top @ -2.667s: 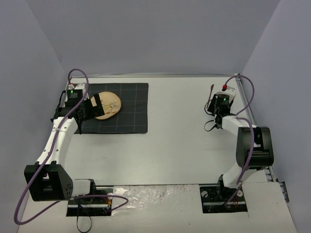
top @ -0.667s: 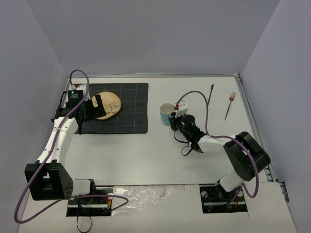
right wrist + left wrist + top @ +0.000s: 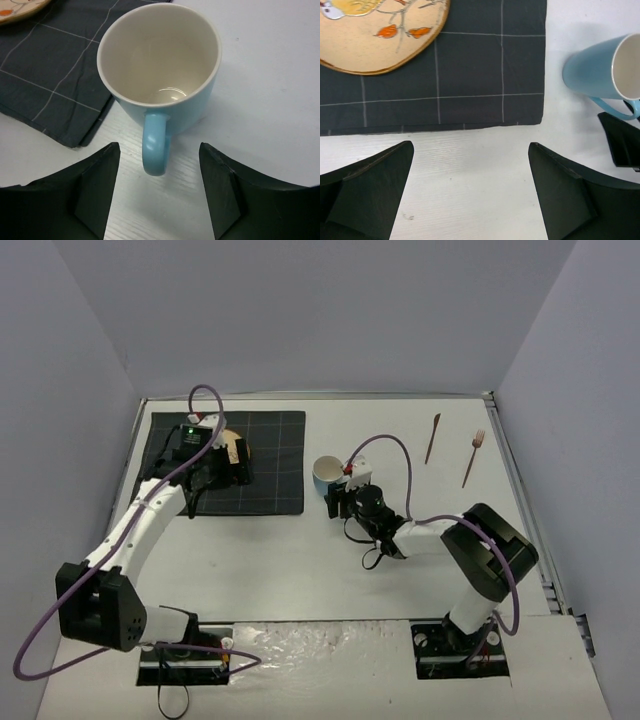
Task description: Set the dinner table for one person
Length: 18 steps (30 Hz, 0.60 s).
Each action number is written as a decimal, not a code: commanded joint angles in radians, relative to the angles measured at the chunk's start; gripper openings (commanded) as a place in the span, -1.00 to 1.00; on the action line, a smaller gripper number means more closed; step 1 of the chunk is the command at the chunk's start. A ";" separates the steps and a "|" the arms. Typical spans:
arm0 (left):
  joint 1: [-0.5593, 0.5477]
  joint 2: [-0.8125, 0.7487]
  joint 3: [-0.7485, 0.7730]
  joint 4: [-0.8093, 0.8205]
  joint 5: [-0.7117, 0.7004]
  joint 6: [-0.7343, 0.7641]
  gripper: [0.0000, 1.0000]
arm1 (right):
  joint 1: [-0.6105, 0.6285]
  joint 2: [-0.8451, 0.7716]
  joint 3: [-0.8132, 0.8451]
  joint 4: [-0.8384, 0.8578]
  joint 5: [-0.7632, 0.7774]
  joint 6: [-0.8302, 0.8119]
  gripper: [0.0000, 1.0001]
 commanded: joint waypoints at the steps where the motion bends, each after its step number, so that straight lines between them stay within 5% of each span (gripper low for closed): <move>1: -0.095 0.066 0.136 0.068 -0.018 -0.014 0.93 | 0.007 -0.146 0.042 -0.045 0.030 0.003 0.44; 7: -0.218 0.200 0.270 0.128 -0.014 0.012 0.84 | 0.005 -0.346 0.069 -0.258 0.068 -0.004 0.85; 18: -0.340 0.539 0.600 0.037 0.001 0.084 0.53 | -0.001 -0.692 0.014 -0.565 0.204 0.042 1.00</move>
